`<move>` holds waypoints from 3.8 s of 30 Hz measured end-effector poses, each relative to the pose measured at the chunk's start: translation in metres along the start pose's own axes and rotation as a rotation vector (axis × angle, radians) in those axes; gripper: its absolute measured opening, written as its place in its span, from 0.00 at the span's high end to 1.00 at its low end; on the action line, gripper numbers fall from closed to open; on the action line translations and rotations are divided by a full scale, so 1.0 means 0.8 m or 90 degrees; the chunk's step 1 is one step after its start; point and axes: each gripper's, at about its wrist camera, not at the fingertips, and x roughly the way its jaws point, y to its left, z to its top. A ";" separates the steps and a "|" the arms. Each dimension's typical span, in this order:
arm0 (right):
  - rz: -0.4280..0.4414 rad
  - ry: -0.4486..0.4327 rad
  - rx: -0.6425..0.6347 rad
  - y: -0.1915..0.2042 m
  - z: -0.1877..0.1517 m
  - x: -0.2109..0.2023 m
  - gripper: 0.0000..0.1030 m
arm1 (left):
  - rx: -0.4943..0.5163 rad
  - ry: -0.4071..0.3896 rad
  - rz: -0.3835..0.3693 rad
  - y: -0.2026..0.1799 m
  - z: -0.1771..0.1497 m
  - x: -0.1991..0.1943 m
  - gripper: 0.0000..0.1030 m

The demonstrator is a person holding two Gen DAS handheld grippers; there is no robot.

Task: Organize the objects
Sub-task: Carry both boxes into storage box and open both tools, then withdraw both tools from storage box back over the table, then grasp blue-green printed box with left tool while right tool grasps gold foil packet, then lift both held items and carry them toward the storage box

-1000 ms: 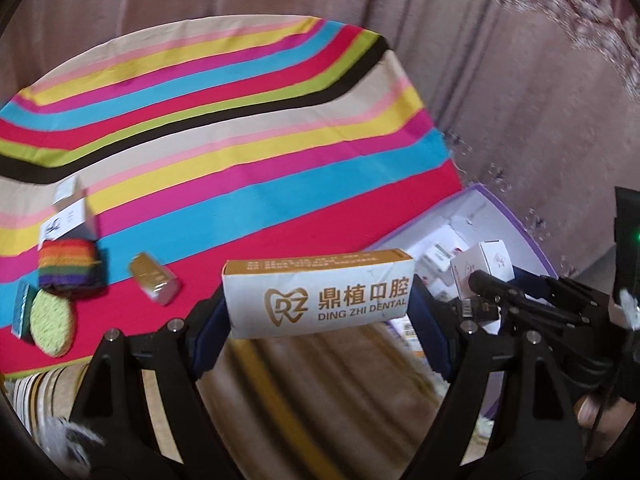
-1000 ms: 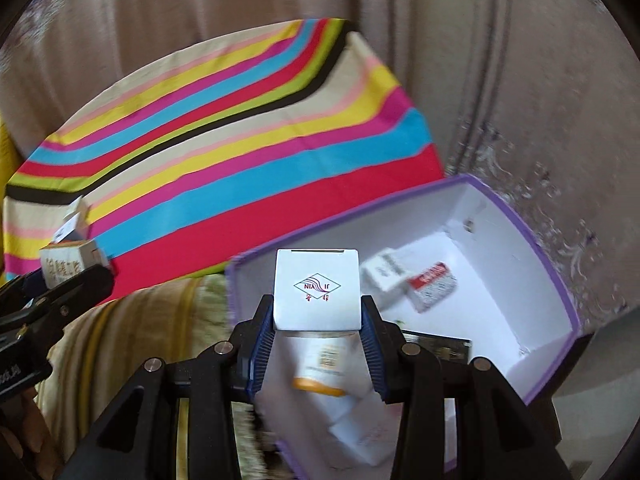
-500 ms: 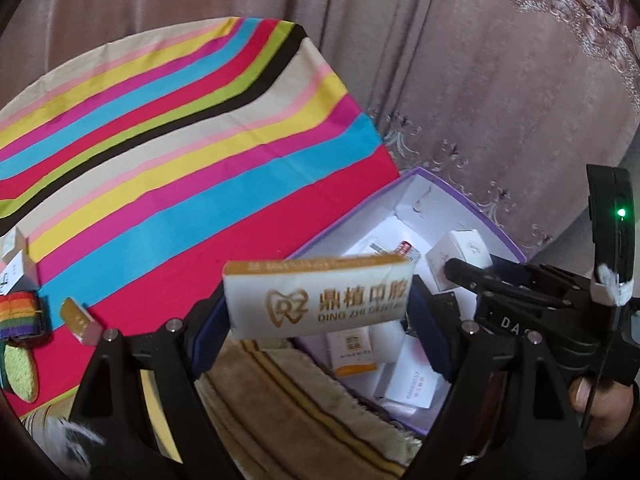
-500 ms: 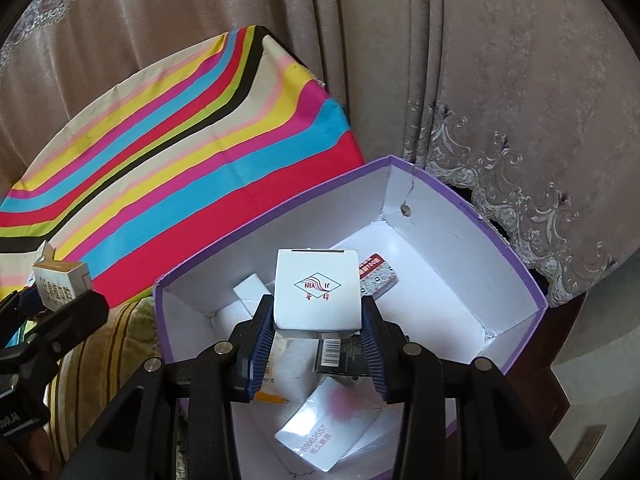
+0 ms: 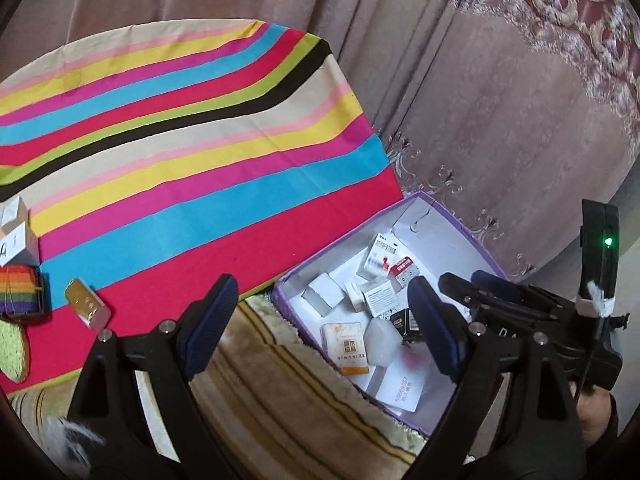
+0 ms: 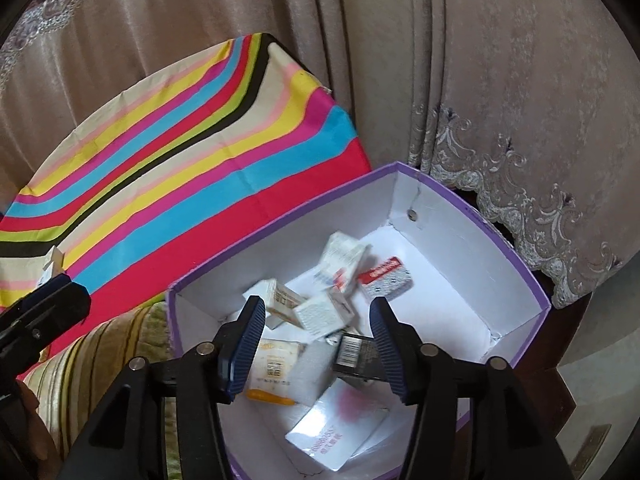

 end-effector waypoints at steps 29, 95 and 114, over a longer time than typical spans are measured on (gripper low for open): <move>0.157 0.062 -0.202 0.212 -0.031 0.018 0.46 | -0.244 -0.079 0.208 0.205 -0.090 -0.146 0.15; 0.191 0.144 -0.420 0.407 -0.046 0.121 0.71 | -0.357 0.025 0.348 0.406 -0.109 -0.158 0.64; 0.206 0.090 -0.362 0.370 -0.035 0.073 0.71 | -0.284 0.012 0.283 0.293 -0.084 -0.138 0.64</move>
